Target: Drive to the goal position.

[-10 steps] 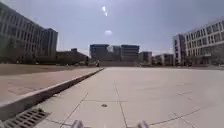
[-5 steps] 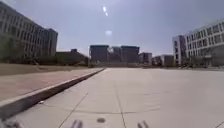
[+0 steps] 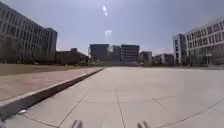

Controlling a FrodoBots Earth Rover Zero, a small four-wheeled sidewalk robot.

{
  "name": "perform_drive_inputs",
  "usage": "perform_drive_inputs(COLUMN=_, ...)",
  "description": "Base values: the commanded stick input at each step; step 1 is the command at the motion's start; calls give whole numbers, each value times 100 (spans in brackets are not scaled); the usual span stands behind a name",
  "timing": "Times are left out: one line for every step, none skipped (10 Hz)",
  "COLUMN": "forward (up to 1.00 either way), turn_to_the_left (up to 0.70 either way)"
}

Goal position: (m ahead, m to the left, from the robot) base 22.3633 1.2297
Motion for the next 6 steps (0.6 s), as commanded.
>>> perform_drive_inputs(forward=85, turn_to_the_left=0)
perform_drive_inputs(forward=85, turn_to_the_left=0)
perform_drive_inputs(forward=85, turn_to_the_left=0)
perform_drive_inputs(forward=85, turn_to_the_left=0)
perform_drive_inputs(forward=85, turn_to_the_left=0)
perform_drive_inputs(forward=85, turn_to_the_left=0)
